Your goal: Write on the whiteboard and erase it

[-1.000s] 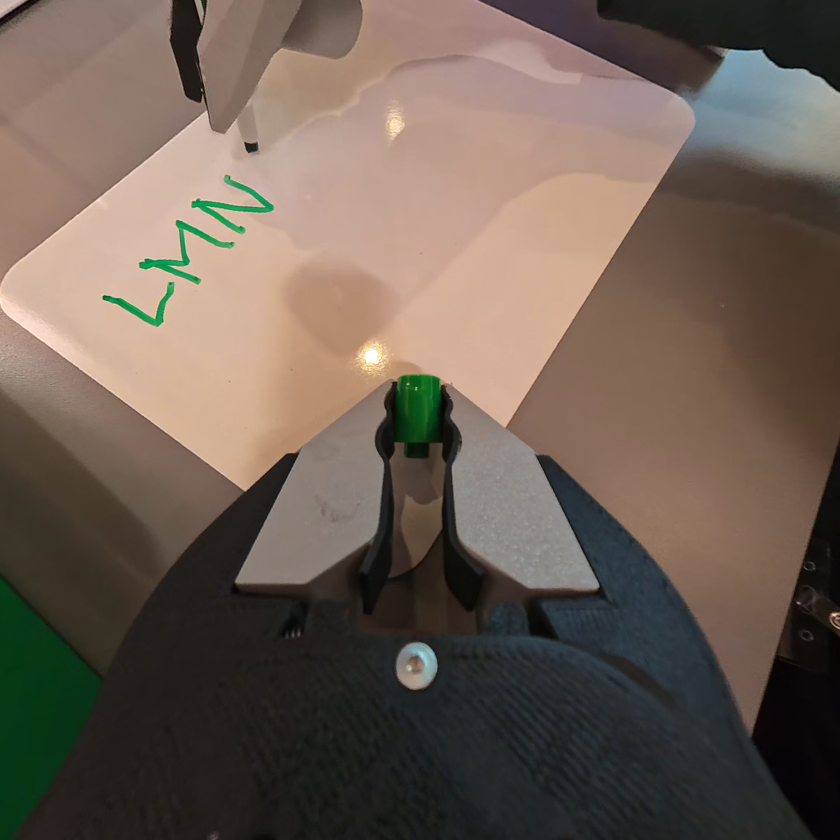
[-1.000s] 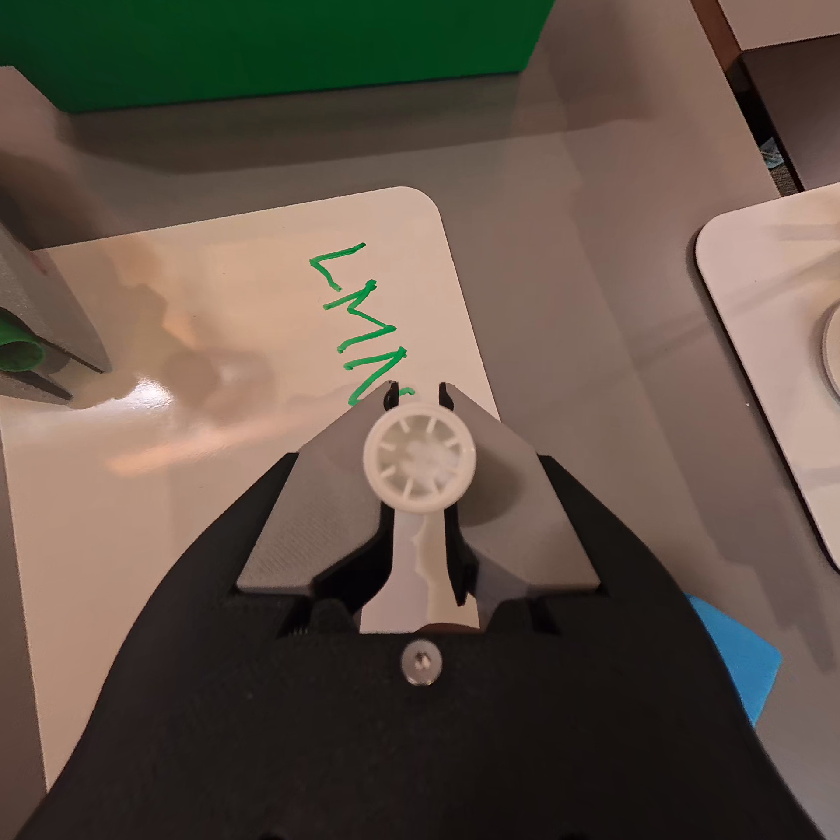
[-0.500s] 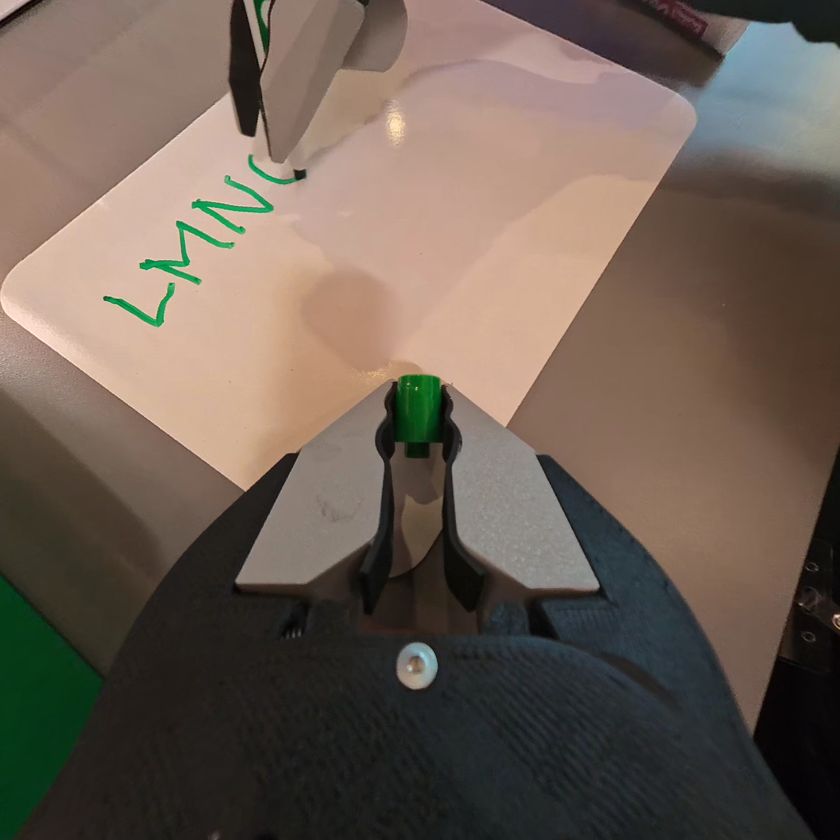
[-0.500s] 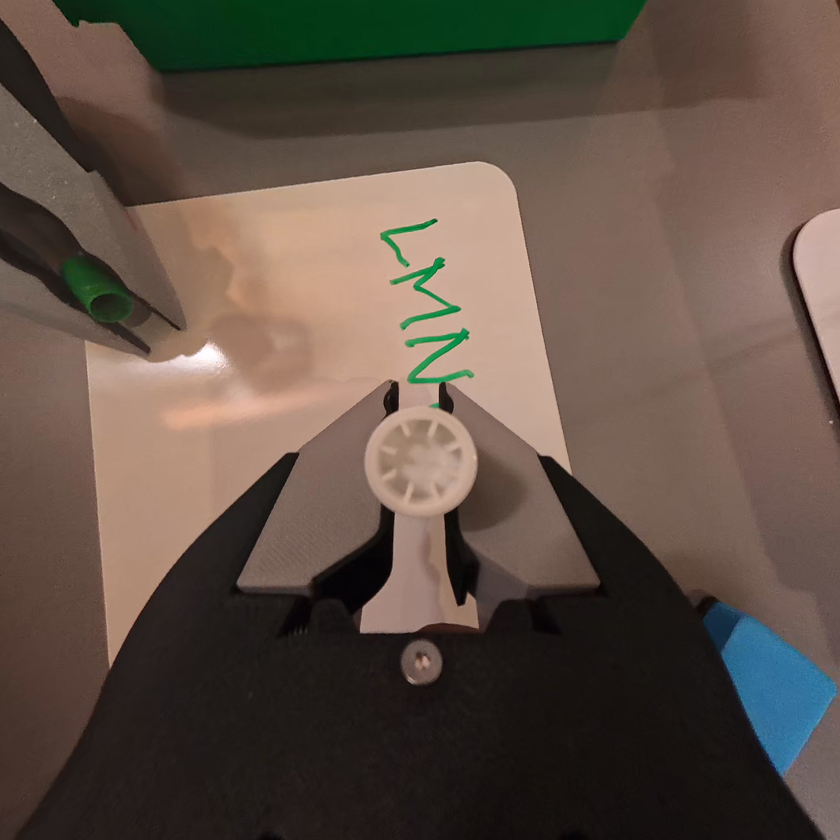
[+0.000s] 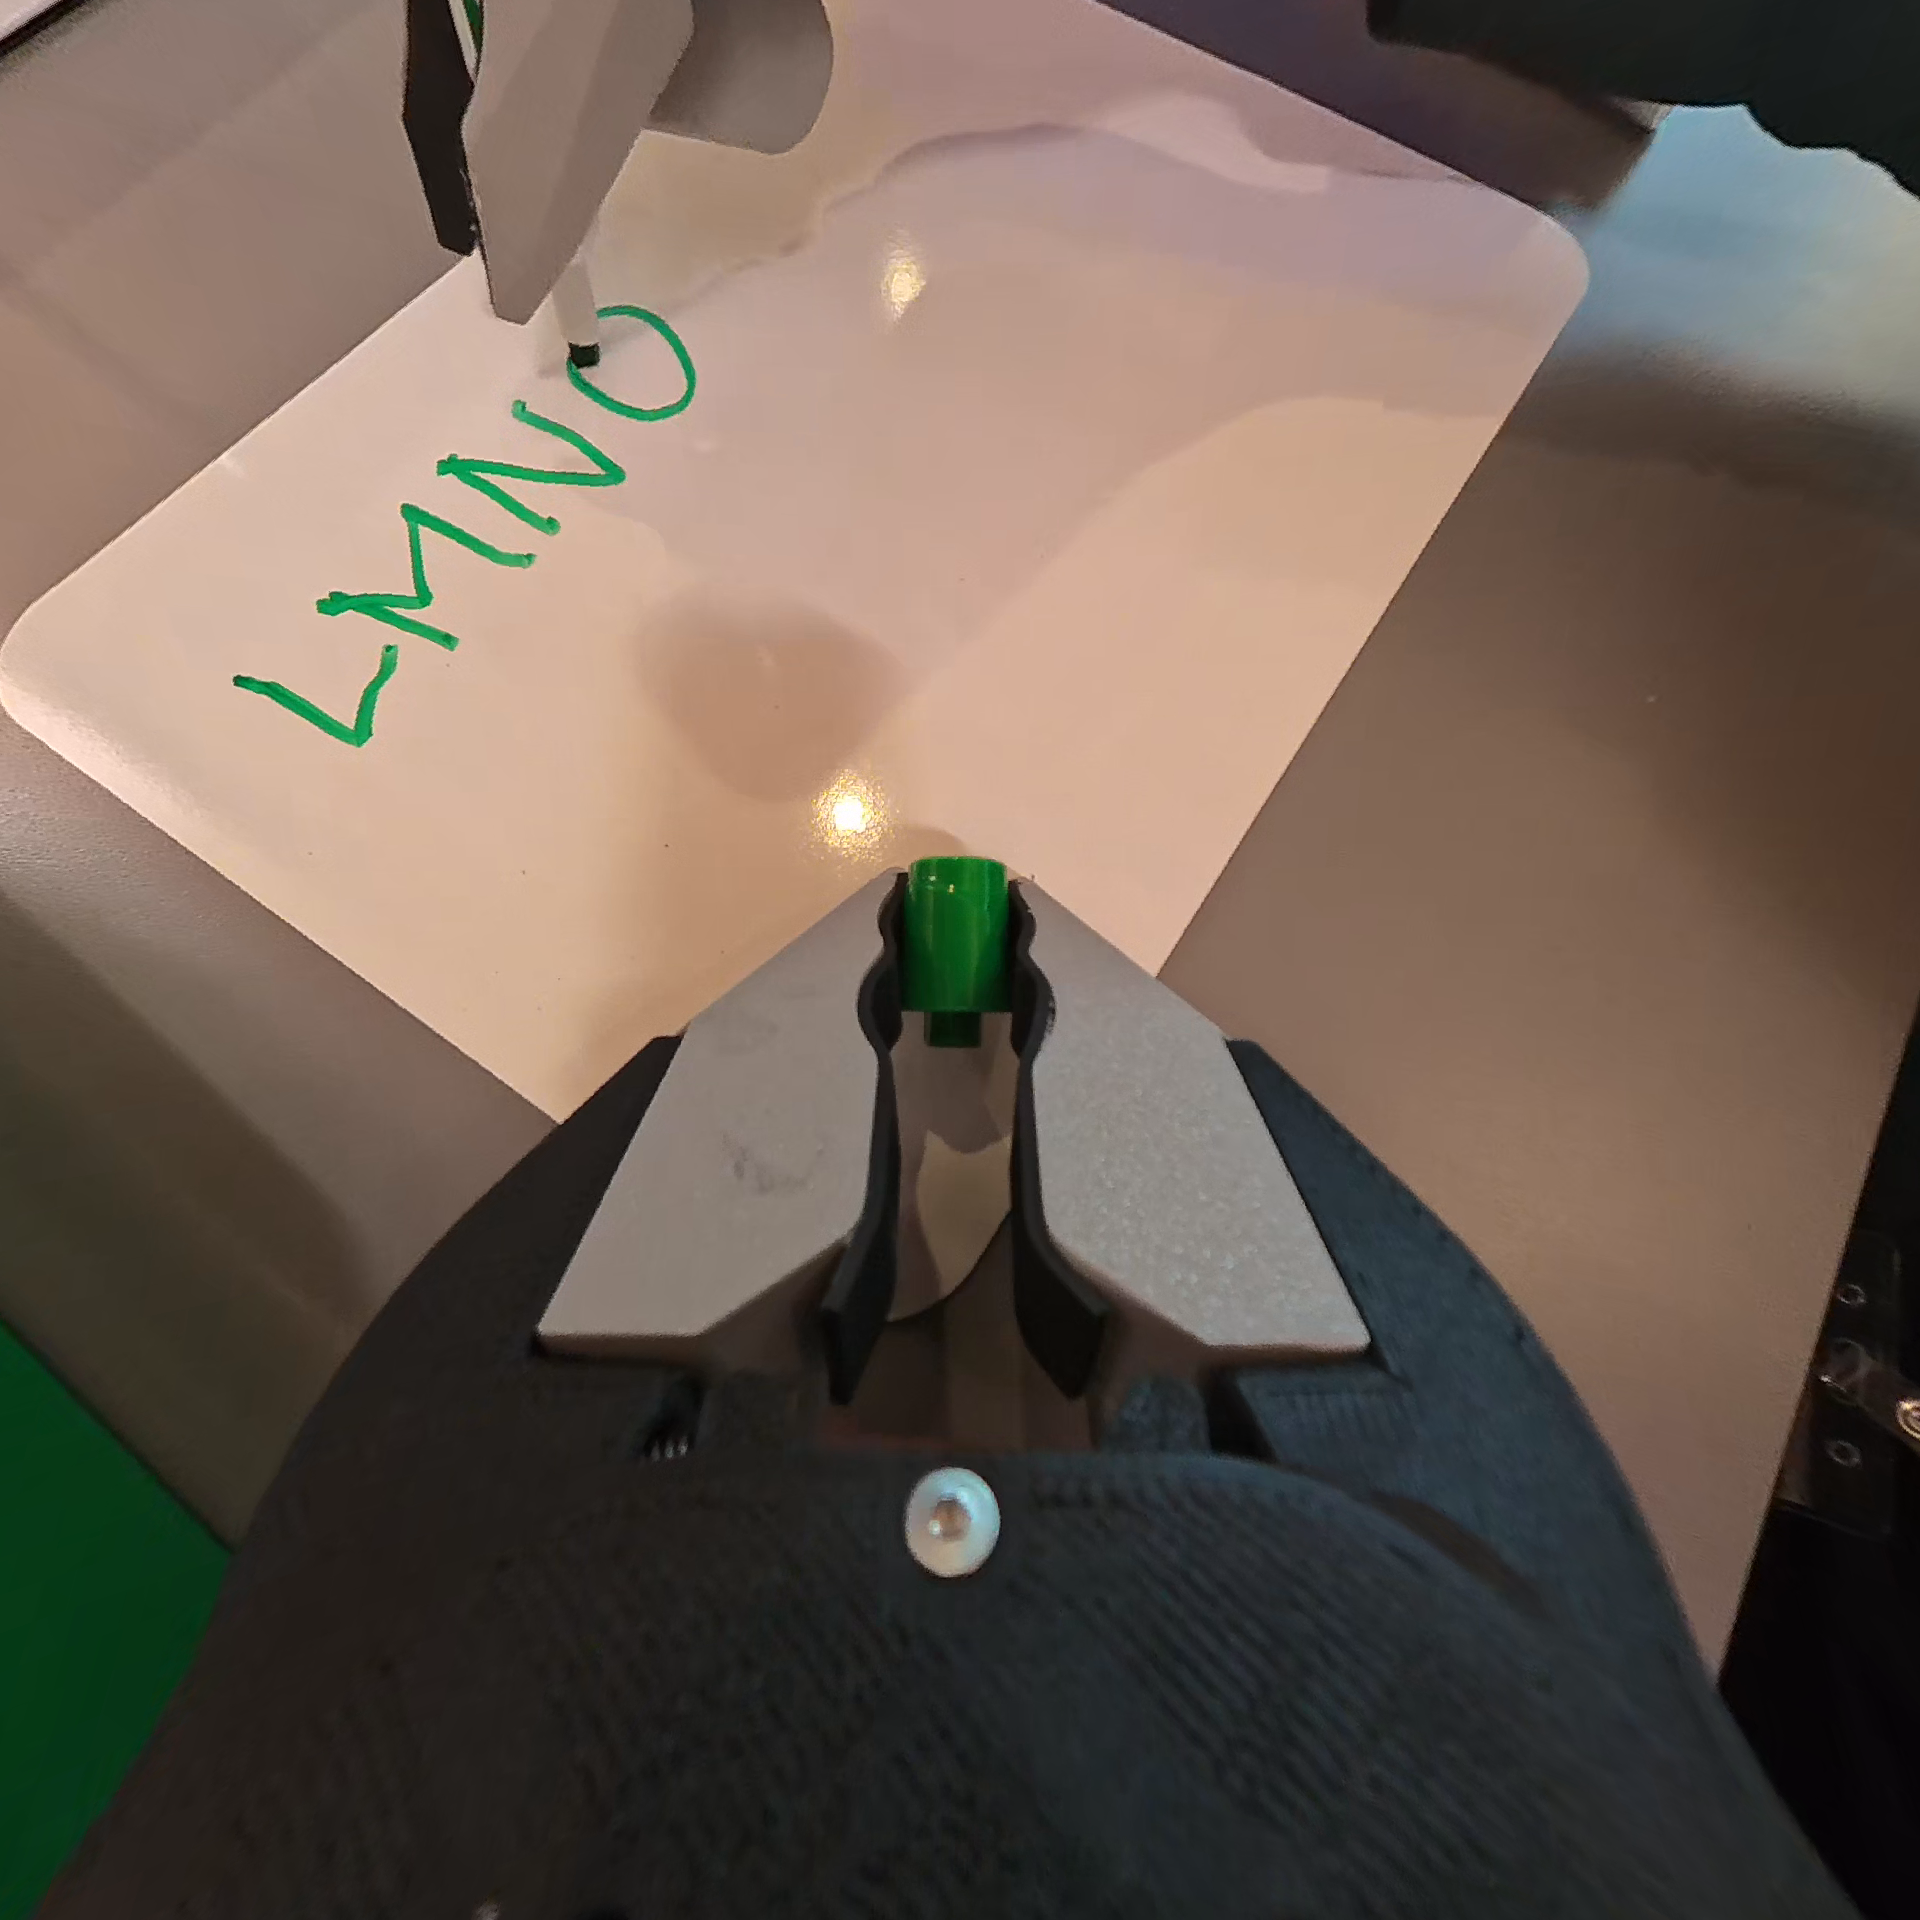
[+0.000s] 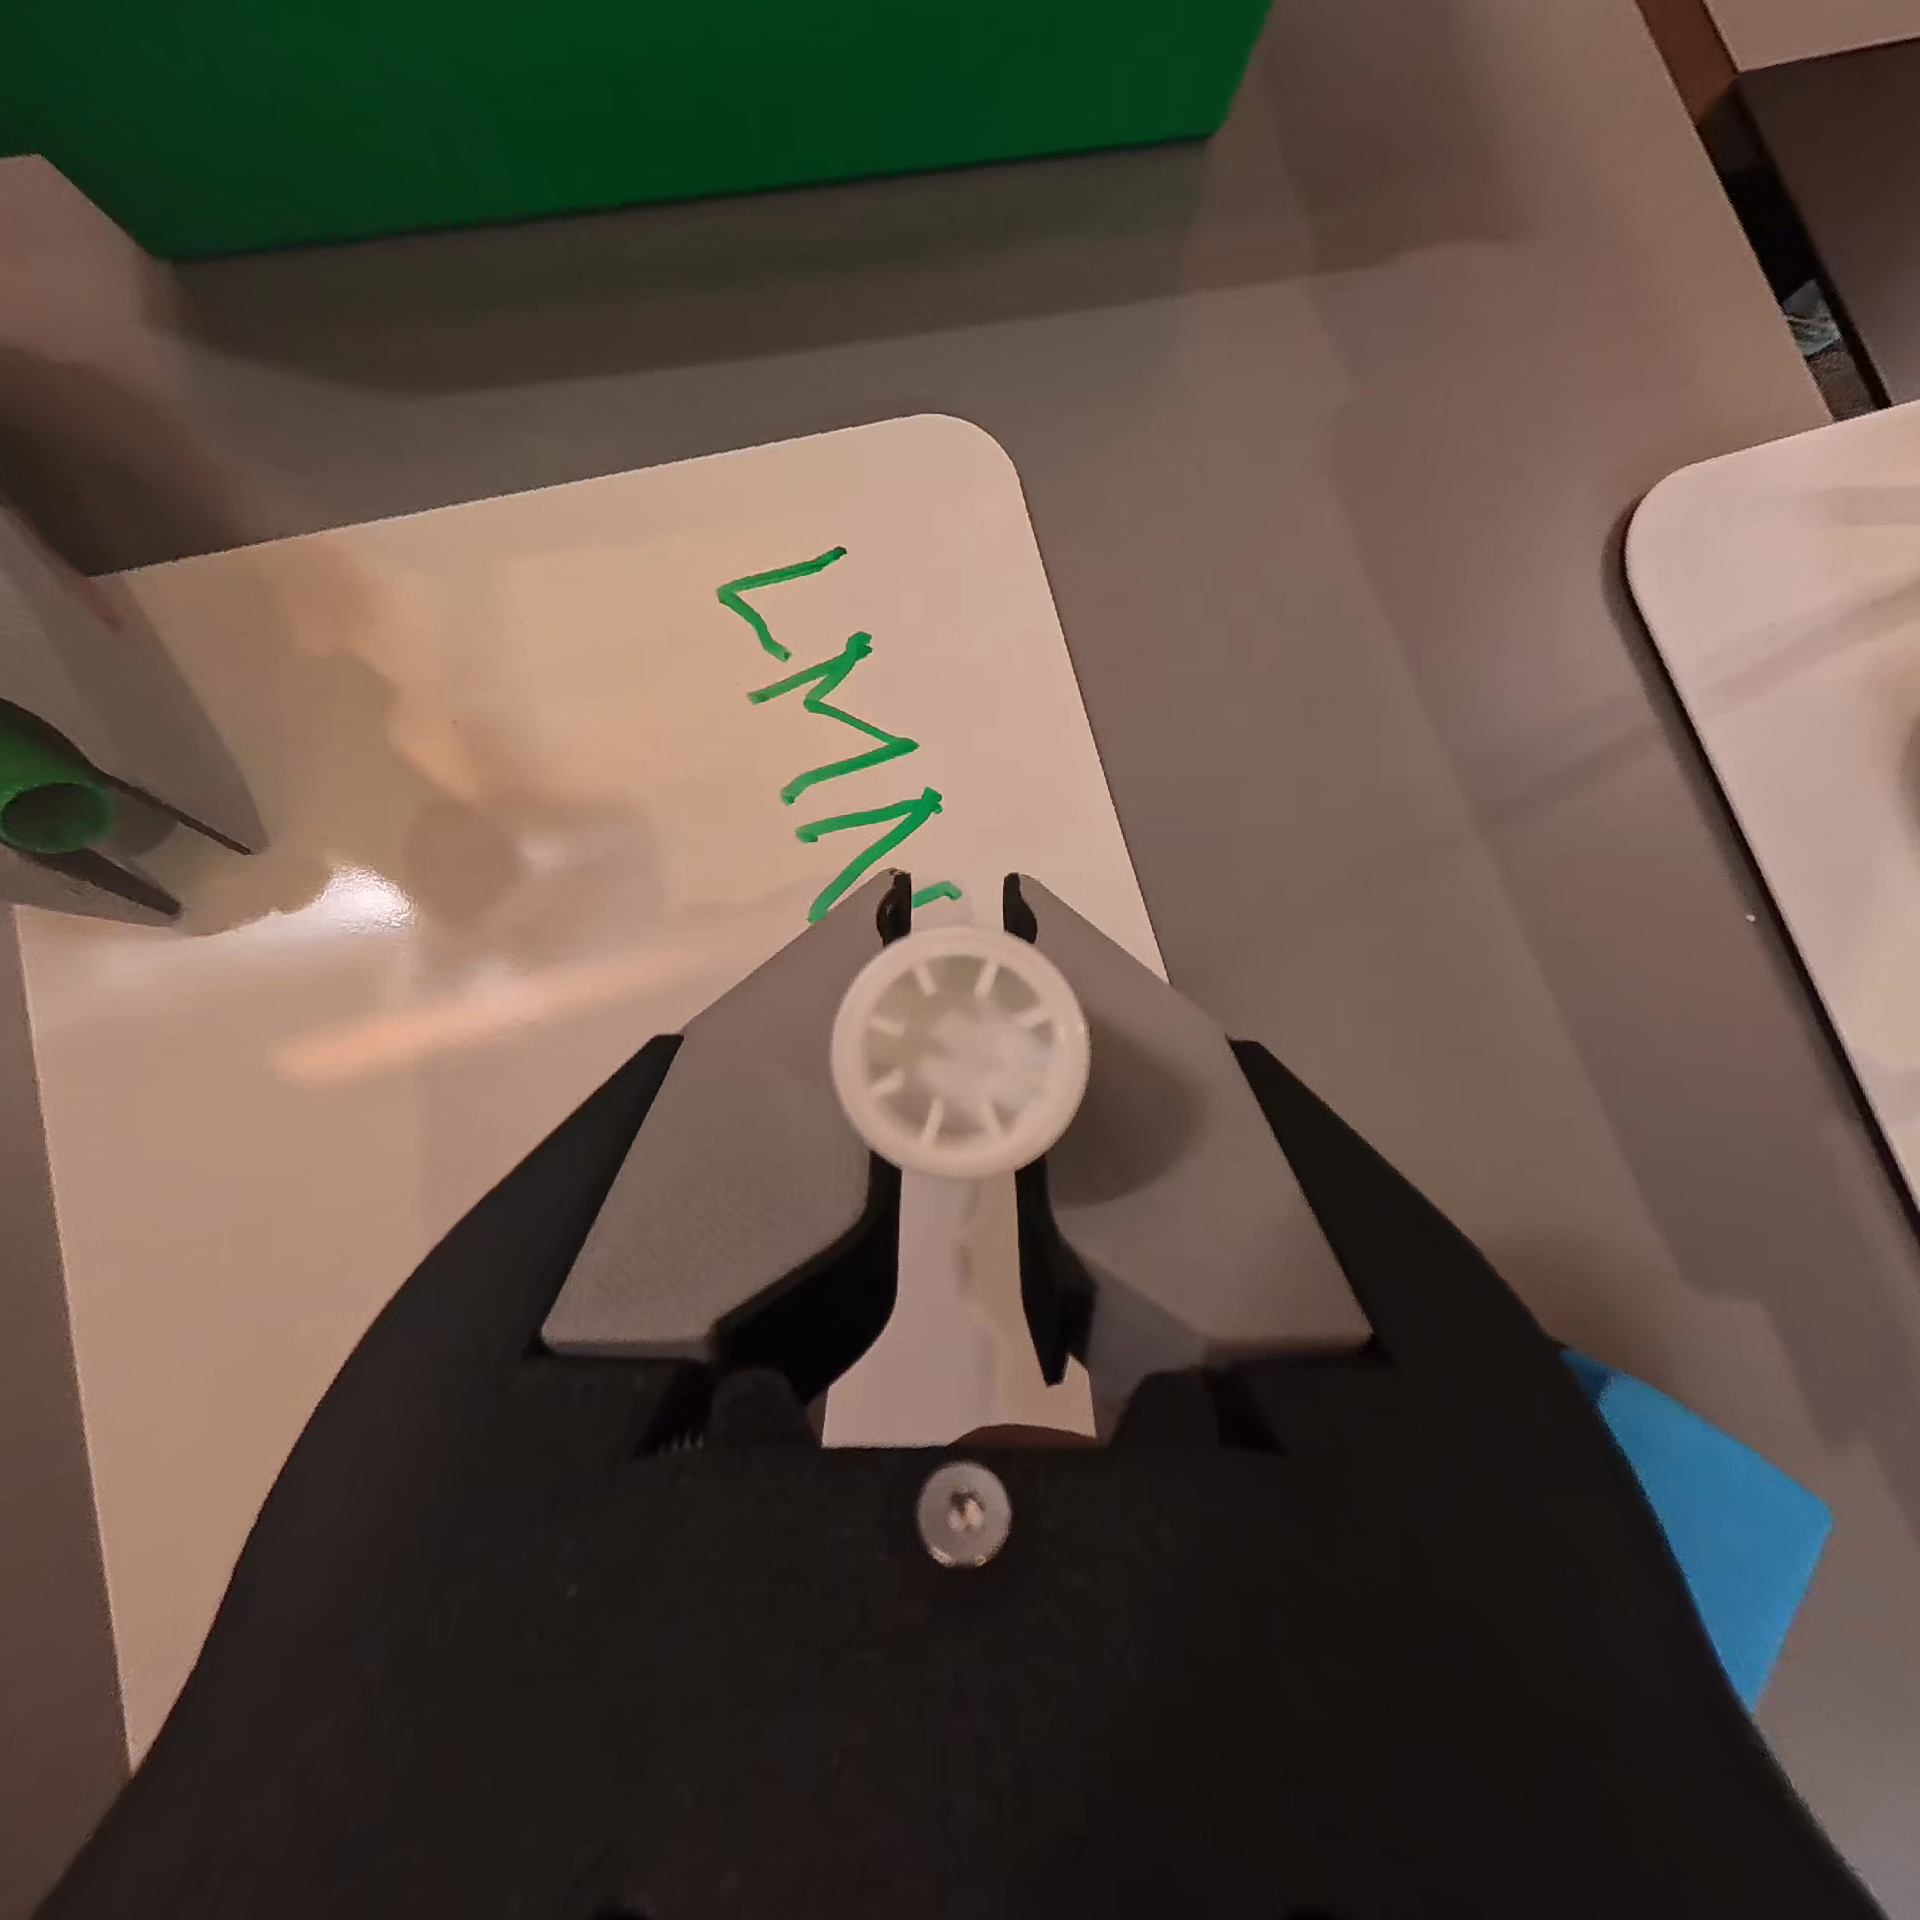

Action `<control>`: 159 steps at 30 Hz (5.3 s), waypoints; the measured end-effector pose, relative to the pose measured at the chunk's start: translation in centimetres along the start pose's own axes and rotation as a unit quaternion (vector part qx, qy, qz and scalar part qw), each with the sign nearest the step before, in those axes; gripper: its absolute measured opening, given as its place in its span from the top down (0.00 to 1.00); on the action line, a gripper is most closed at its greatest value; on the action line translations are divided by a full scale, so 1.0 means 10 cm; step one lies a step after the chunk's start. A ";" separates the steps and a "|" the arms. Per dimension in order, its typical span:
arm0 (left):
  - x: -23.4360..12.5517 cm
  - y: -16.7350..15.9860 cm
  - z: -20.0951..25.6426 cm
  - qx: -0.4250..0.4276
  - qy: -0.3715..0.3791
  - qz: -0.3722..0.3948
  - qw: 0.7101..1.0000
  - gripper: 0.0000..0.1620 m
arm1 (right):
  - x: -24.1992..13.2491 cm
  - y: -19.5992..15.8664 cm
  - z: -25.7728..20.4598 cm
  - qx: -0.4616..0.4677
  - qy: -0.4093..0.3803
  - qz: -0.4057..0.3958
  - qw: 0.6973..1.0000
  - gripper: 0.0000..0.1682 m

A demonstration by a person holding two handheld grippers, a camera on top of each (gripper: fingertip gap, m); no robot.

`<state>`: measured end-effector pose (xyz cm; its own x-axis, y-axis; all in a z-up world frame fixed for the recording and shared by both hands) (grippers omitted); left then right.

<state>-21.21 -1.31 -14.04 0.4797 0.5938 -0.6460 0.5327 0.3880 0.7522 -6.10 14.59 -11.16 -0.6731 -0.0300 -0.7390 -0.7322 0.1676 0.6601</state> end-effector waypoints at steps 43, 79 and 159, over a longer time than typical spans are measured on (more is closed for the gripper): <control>0.00 0.00 0.01 0.003 0.002 0.000 1.000 0.91 | -0.19 -0.22 -0.17 0.029 0.002 0.004 1.000 0.92; 0.00 0.00 0.01 0.006 0.003 0.001 1.000 0.91 | -0.20 -0.22 -0.14 0.046 -0.038 0.025 0.998 0.91; -0.25 0.33 0.41 0.188 0.221 0.283 0.914 0.92 | -0.22 -0.10 -1.52 -0.033 0.132 0.396 0.908 0.92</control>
<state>-17.76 -4.40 -10.44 0.4684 0.8834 0.0119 0.5278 -0.2906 0.7981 -5.46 -0.48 -8.11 -0.9864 -0.1629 0.0228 -0.0069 0.1796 0.9837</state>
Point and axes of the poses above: each gripper's, where its closed fingertips meet, x out along the fingers, y out of its top, z = x × y across the jaws, the point moved 9 cm from there along -x, back along the fingers, and after that the axes turned 15 degrees about y, right-handed, at the moved point
